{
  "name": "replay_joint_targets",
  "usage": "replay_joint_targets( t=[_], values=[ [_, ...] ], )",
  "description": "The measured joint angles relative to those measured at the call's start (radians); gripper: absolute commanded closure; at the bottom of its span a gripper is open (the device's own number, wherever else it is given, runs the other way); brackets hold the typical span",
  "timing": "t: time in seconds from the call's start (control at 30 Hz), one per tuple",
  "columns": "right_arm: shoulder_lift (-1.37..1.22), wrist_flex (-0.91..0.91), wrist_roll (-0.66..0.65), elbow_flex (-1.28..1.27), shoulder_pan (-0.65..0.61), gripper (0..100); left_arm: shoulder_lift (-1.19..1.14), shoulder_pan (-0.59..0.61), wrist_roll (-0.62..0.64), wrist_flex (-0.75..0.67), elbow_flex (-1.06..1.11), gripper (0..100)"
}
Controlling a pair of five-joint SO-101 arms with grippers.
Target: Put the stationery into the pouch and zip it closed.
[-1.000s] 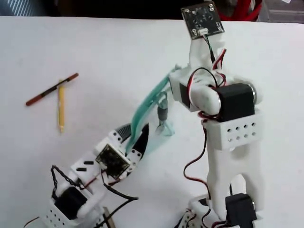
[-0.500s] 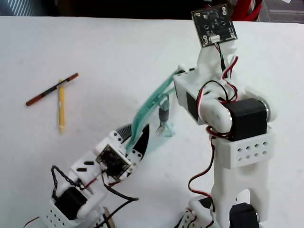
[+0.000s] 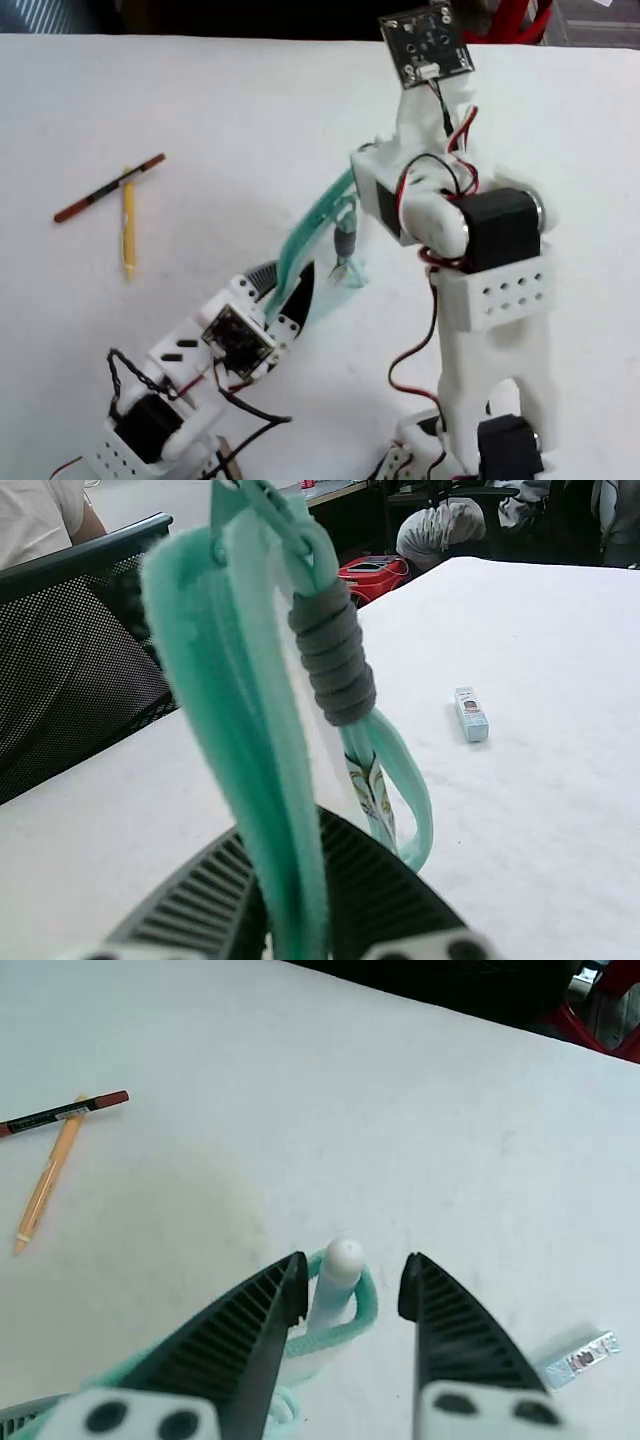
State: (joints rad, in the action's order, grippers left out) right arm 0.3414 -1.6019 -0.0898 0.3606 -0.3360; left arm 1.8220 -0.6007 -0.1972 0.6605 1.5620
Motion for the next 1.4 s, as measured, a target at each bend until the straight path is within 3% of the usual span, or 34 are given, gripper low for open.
replay_joint_targets(
  t=[0.27,0.7,0.9,1.17,1.4],
  values=[
    [-0.014,0.005,0.000,0.000,-0.003,97.5,0.000,0.000,0.000,0.000,0.000,97],
    [-0.015,0.005,0.000,-0.003,-0.002,96.5,0.000,0.000,0.000,0.000,0.000,97],
    [-0.015,0.014,0.000,-0.005,-0.002,87.0,0.000,0.000,0.000,0.000,0.000,97],
    [-0.017,0.032,0.000,-0.006,-0.002,97.2,0.000,0.000,0.000,0.000,0.000,97],
    [-0.017,0.032,0.000,-0.006,-0.002,98.0,0.000,0.000,0.000,0.000,0.000,97]
  ],
)
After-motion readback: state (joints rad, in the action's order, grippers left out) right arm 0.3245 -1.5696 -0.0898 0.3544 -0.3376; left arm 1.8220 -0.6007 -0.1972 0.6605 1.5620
